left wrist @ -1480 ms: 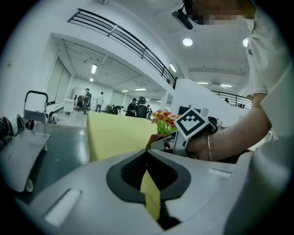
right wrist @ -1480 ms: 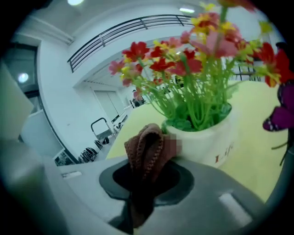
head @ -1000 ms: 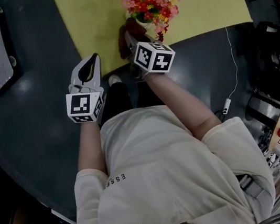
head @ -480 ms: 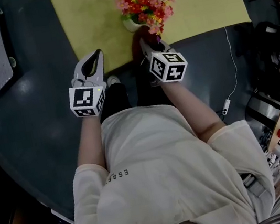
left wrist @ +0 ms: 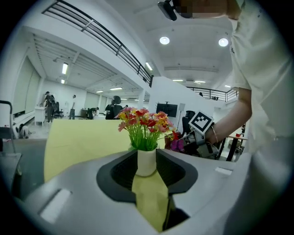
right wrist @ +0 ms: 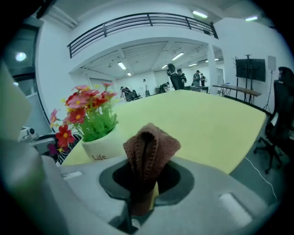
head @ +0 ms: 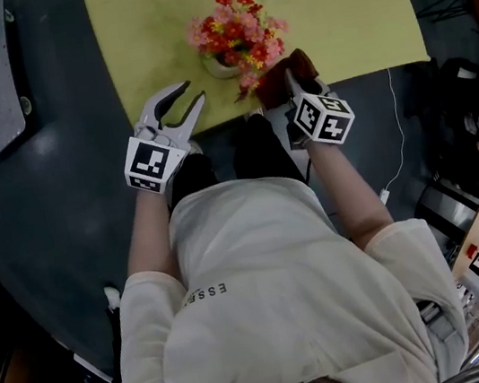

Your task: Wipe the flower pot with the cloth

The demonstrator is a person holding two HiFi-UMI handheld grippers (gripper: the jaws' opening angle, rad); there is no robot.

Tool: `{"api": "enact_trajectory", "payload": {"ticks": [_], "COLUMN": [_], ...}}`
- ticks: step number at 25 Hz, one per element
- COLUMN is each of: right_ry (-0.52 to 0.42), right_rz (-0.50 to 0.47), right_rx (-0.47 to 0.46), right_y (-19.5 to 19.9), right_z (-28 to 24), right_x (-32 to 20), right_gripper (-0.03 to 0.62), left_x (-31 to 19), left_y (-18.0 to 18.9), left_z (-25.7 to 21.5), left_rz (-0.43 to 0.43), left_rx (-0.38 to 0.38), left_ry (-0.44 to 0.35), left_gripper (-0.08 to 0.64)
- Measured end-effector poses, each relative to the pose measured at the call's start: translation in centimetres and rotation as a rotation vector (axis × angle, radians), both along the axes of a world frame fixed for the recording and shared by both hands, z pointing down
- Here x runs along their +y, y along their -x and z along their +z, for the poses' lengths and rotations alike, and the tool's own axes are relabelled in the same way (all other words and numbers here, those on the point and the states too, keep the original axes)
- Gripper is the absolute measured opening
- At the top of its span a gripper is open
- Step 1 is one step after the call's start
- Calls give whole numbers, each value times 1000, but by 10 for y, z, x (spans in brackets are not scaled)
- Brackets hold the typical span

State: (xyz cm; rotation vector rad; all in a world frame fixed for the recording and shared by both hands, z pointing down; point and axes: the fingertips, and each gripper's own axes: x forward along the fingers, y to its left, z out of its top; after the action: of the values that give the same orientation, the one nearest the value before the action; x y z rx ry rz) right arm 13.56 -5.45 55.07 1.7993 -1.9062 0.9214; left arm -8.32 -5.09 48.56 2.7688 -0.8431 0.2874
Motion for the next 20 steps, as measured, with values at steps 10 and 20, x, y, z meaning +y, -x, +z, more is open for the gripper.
{"api": "enact_trajectory", "payload": {"ticks": [10,20], "right_ry": [-1,-7], "right_rz": [-147,-237], "right_rx": [61,84], "right_y": [-47,-67], "right_z": [-14,-17], "right_x": [-66,-100], "right_gripper": [58,58], "left_x": [-44,-53], "left_y": [-44,-93], "left_z": [21,59], "left_rz": [139,364], "left_rx": [-9,-156], "left_ry": [-8,17], "left_gripper": [525,580]}}
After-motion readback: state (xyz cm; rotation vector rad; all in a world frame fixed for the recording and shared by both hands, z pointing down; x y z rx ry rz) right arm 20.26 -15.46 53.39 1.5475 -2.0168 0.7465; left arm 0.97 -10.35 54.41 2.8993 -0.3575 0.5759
